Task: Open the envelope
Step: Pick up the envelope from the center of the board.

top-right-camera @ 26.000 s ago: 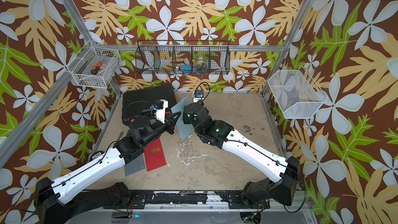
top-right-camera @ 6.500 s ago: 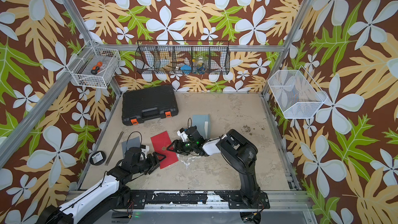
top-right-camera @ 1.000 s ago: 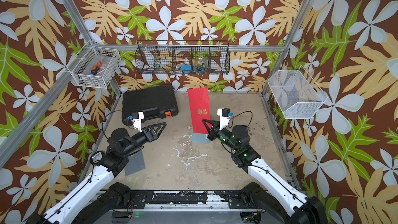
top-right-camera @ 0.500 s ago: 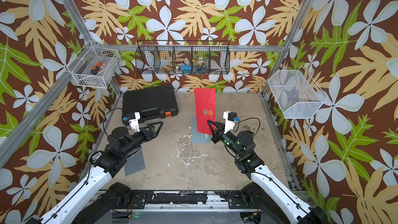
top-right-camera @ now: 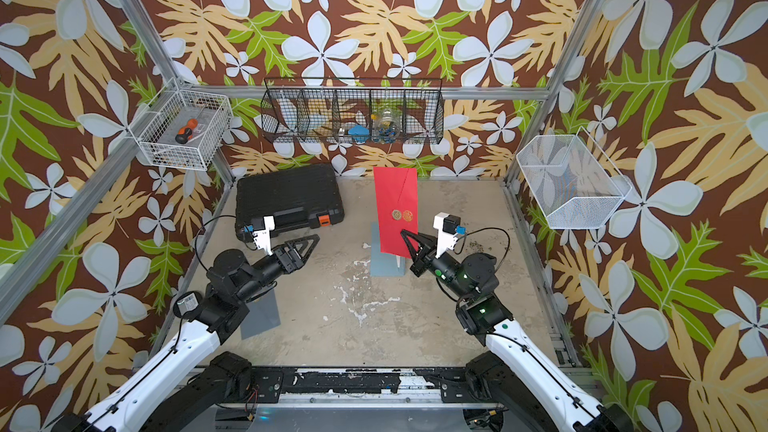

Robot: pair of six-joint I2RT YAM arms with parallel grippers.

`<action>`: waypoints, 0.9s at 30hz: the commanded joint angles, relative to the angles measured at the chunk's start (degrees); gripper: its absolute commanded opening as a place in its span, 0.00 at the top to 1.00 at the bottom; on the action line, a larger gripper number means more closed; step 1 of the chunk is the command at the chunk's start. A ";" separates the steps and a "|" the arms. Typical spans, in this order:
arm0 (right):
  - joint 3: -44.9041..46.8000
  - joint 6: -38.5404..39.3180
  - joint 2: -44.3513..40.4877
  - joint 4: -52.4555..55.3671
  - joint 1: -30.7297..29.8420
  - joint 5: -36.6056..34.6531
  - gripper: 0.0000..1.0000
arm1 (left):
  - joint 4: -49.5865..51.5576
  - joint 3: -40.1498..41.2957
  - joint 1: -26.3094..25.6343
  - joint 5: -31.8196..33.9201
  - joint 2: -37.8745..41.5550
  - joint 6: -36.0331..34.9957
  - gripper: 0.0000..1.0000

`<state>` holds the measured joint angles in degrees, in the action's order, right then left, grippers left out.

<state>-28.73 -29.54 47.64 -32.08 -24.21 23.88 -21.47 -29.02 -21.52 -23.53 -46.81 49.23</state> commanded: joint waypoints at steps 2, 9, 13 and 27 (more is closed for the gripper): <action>1.37 -5.09 1.71 -6.66 3.62 10.52 1.00 | -11.53 -1.05 0.07 -10.46 -3.66 3.17 0.03; 2.17 -9.62 1.93 -11.72 4.78 15.69 1.00 | -23.06 -1.75 -0.74 -16.40 -11.08 8.65 0.05; 2.55 -13.69 3.06 -16.32 4.76 19.71 1.00 | -27.77 -3.41 -2.56 -17.88 -14.48 9.92 0.07; -0.26 -18.95 8.85 -21.57 4.01 29.16 1.00 | -31.45 -12.42 -8.08 -22.21 -21.28 5.96 0.12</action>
<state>-28.42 -46.52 55.94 -49.87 -19.94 49.82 -50.81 -40.73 -29.30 -44.12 -67.57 56.82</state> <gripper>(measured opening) 0.057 0.888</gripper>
